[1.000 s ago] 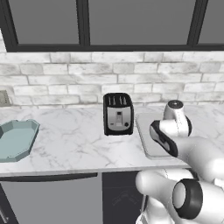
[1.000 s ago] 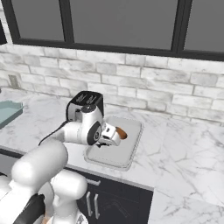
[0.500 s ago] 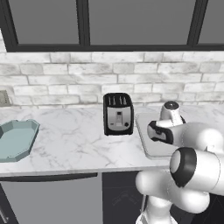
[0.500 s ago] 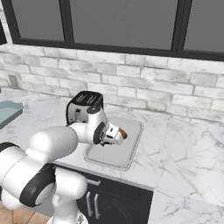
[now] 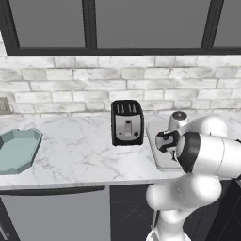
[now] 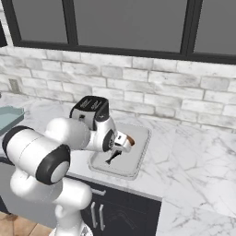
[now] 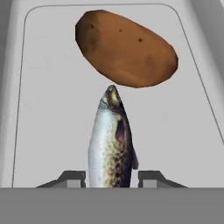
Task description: Place one potato and one fish in each tupperware on the nearby counter, to pack two identical lunches.
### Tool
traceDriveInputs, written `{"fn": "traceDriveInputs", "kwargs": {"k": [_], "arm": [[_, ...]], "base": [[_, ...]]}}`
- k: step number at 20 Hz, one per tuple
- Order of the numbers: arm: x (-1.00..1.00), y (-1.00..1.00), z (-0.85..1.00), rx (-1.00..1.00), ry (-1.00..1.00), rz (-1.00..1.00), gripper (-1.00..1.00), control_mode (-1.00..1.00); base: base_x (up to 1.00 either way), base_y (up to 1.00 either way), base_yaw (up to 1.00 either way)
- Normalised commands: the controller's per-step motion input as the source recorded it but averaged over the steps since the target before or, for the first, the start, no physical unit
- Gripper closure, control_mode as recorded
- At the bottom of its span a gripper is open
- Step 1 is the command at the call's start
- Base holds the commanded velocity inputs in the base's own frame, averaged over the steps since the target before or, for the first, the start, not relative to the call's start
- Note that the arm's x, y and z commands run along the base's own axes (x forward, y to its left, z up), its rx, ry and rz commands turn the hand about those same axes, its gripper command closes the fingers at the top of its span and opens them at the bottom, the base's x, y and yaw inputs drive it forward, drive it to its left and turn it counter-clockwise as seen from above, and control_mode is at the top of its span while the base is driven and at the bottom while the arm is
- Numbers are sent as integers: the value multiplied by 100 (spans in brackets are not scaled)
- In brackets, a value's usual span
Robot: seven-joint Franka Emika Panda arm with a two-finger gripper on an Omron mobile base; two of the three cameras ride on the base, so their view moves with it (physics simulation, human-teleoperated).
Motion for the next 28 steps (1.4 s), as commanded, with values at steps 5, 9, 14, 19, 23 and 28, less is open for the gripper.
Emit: {"fn": "traceDriveInputs", "kwargs": {"k": [5,9,14,19,23,28], "arm": [[15,-14,-14,2,0,0,-100,-100],[-6,-20,18,3,0,0,-100,-100],[-67,-15,80,2,0,0,-100,-100],[-99,0,87,0,0,0,-100,-100],[-100,0,81,3,0,0,-100,-100],[-99,39,56,4,-2,5,-100,-100]], "base": [[0,0,0],[0,0,0],[0,0,0],[0,0,0],[0,0,0],[0,0,0]]}}
